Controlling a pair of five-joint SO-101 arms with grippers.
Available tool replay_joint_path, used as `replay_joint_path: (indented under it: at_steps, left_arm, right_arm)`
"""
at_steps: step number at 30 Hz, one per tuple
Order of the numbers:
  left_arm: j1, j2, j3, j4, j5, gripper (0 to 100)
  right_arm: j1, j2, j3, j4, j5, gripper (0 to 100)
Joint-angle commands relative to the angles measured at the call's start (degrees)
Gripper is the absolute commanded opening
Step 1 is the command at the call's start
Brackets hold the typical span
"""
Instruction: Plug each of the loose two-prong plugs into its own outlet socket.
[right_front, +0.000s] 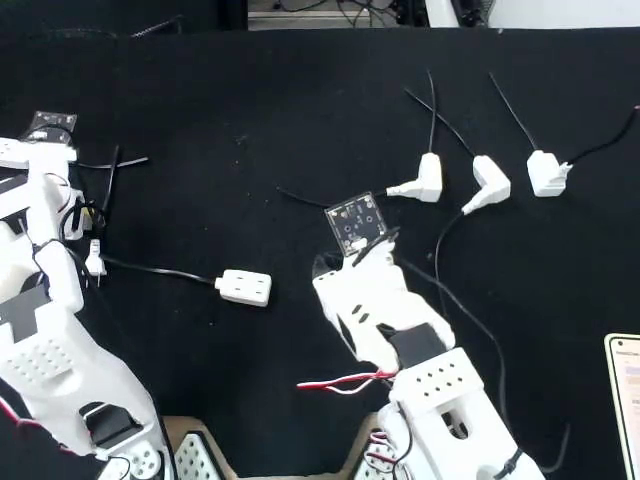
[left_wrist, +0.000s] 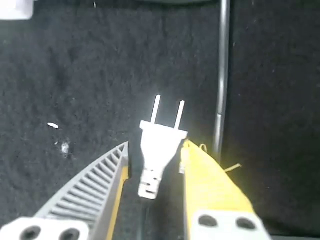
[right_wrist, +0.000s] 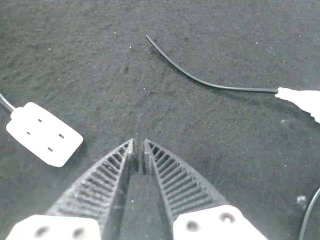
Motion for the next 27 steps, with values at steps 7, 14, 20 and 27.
replay_joint_path:
  at_steps: [7, 14, 20, 27]
  left_arm:
    - [-1.27, -1.14, -0.48, 3.87, 0.44, 3]
    - [-4.79, -9.58, 0.04, 12.13, 0.35, 3]
    - [-3.30, -24.18, 0.04, 25.05, 0.26, 3]
    - [7.43, -39.65, 0.04, 41.49, 0.62, 3]
  right_arm:
    - [-0.79, -1.36, -0.22, -1.41, 0.62, 1.1]
    - [-0.79, -1.45, -0.22, -1.41, 0.62, 1.1]
    - [-0.70, -1.54, -0.22, -1.32, 0.62, 1.1]
    - [-0.35, -1.63, -0.57, -0.97, 0.26, 1.1]
